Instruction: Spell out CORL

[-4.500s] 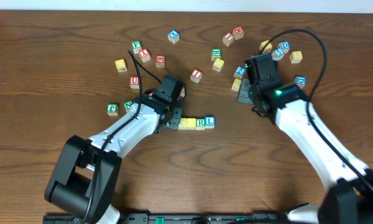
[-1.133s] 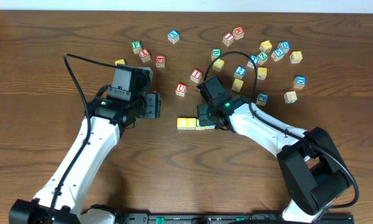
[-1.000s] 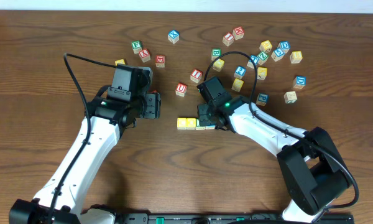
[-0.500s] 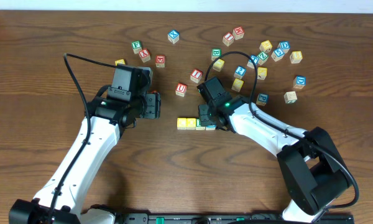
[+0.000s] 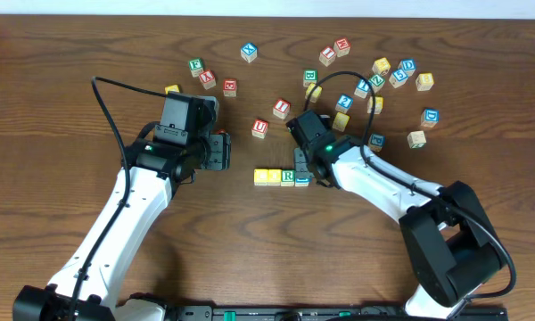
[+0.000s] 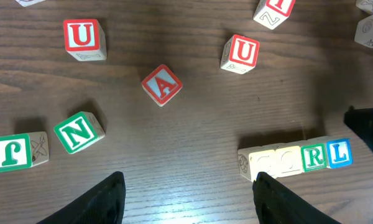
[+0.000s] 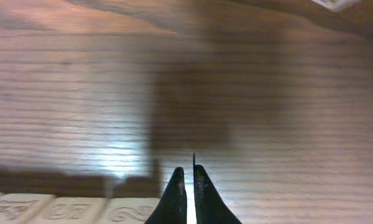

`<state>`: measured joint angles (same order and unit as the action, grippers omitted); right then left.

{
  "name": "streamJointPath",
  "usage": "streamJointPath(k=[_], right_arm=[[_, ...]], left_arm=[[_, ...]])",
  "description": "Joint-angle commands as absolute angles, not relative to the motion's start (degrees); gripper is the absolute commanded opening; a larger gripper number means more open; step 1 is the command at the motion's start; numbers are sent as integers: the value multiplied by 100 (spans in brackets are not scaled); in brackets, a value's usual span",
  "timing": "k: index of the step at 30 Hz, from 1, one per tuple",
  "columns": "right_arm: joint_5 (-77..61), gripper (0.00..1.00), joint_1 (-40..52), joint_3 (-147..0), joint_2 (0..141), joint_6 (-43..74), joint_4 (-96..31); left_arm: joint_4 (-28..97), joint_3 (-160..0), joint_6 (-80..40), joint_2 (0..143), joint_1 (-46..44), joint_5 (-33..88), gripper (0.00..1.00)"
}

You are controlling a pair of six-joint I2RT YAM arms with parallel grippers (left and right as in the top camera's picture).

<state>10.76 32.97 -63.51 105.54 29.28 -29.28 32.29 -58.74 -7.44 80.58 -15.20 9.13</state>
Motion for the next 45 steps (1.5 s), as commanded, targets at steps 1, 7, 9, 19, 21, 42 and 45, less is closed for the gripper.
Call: streamJointPath(k=[1, 7, 9, 19, 21, 42, 45], right_arm=[[1295, 1, 3183, -6313, 10569, 3277, -3131], [939, 1, 3188, -6316, 10569, 3299, -3374], [858, 1, 3205, -6316, 10569, 3306, -3459], [558, 1, 3214, -6316, 10569, 3448, -3673], [510, 1, 3236, -6316, 10569, 3448, -3673], [86, 1, 3242, -6316, 10569, 3446, -3389], [84, 1, 3247, -6316, 10569, 3446, -3387]], left_arm=[[3256, -5872, -692, 7994, -1507, 961, 65], [3256, -5872, -692, 7994, -1507, 961, 65], [3277, -5872, -692, 7994, -1507, 961, 65], [3380, -5872, -690, 7994, -1507, 958, 65], [3380, -5872, -690, 7994, -1507, 958, 65], [3380, -5872, -692, 7994, -1507, 943, 65], [3380, -5872, -690, 7994, -1507, 943, 65]])
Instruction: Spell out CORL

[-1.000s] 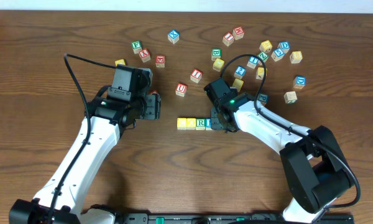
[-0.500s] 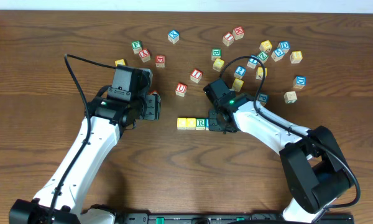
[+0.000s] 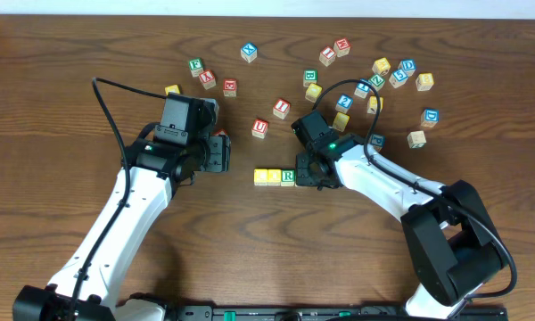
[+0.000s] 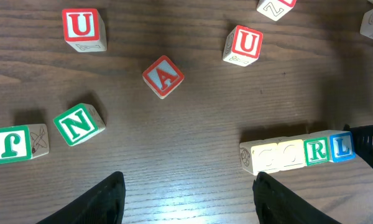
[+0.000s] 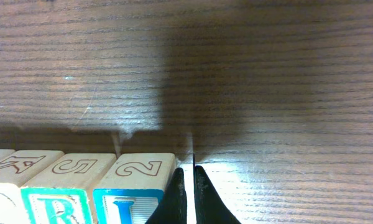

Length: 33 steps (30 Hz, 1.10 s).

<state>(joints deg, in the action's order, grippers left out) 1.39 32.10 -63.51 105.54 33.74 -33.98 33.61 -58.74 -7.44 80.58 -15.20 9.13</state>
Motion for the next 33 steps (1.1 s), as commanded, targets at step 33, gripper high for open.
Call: streamJointPath(k=[33], right_arm=[[1020, 1, 3256, -6316, 10569, 3579, -3448]], left_arm=[[3378, -5872, -692, 7994, -1507, 943, 65]])
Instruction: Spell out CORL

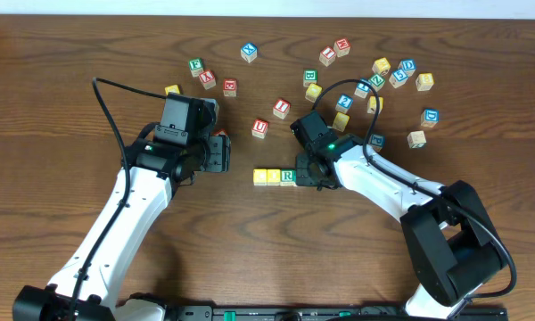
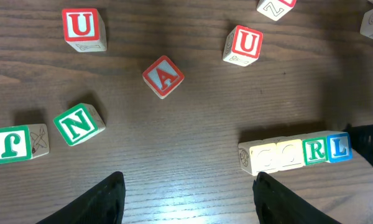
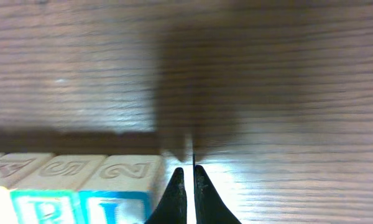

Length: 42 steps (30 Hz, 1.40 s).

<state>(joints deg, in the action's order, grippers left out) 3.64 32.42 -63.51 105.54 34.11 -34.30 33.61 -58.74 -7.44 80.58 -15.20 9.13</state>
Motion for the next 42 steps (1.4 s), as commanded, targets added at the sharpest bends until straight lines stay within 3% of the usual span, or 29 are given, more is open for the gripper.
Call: streamJointPath(k=[1, 13, 29, 42], right_arm=[[1116, 1, 3245, -6316, 10569, 3579, -3420], [1127, 1, 2880, -6344, 10567, 3387, -2698], [528, 1, 2880, -6353, 10506, 3103, -2655], [867, 1, 2875, -6381, 9155, 2668, -2705]], left_arm=[[3378, -5872, -692, 7994, -1507, 943, 65], [3378, -5872, -692, 8005, -1507, 943, 65], [3378, -5872, -692, 8005, -1507, 943, 65], [3378, -5872, -692, 8005, -1507, 943, 65]])
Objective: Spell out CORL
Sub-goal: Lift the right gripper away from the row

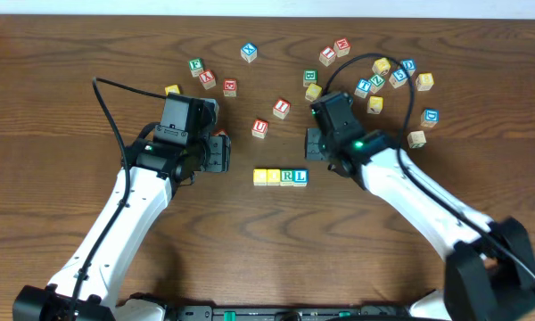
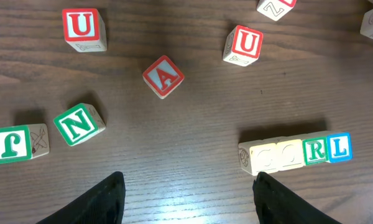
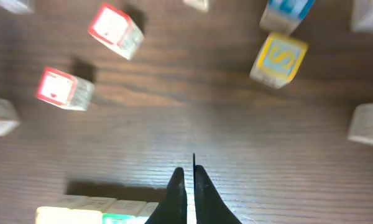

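Note:
A row of blocks lies mid-table: two yellow blocks [image 1: 267,176], a green R [image 1: 288,176] and a blue L [image 1: 300,176]. The left wrist view reads them as C, O [image 2: 290,155], R [image 2: 315,150], L [image 2: 339,147]. My right gripper [image 1: 325,153] hangs raised behind and right of the row, its fingers [image 3: 177,193] pressed shut on nothing. My left gripper [image 1: 216,153] stands open left of the row, fingertips [image 2: 105,196] wide apart and empty.
Loose letter blocks lie scattered across the far half: red U [image 2: 84,28], red A [image 2: 163,76], green N [image 2: 79,124], green J [image 2: 11,144], a yellow S [image 3: 278,58], and a cluster at the back right [image 1: 392,76]. Cables loop over both arms.
My right gripper has drawn away from the L end of the row, up and toward the back right. The row stands uncovered. The left arm has not moved.
The right gripper, shut, was low beside the row's right end with the L block slightly off line. Then it was against the L, and the row sat straighter. Now it is lifted away and the four blocks read CORL.

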`<state>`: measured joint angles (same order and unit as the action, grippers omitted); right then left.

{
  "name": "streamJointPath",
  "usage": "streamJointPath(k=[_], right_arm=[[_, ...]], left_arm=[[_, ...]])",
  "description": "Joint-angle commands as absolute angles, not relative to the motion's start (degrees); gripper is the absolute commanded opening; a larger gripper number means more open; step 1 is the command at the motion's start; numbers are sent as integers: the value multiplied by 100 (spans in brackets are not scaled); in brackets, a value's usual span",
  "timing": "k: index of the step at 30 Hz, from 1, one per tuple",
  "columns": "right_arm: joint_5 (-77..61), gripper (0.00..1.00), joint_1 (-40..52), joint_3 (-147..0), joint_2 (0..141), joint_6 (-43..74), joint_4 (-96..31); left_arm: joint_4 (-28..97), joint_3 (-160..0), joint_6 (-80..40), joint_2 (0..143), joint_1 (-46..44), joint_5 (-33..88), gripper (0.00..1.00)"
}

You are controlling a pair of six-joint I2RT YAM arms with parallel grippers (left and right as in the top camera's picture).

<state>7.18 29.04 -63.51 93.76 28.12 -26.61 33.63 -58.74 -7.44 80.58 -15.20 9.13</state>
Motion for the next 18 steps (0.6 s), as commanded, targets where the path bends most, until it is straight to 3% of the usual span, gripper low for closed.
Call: streamJointPath(k=[1, 10, 18], right_arm=[[867, 1, 2875, -6381, 9100, 2668, -2742], [864, 1, 2875, -6386, 8993, 2670, -2923], [917, 2, 2869, -6405, 7964, 2515, -2963]], left_arm=[[3378, -5872, -692, 8005, -1507, 943, 65], [3374, -5872, -692, 8005, -1507, 943, 65], [3310, -5872, -692, 8003, -1507, 943, 65]])
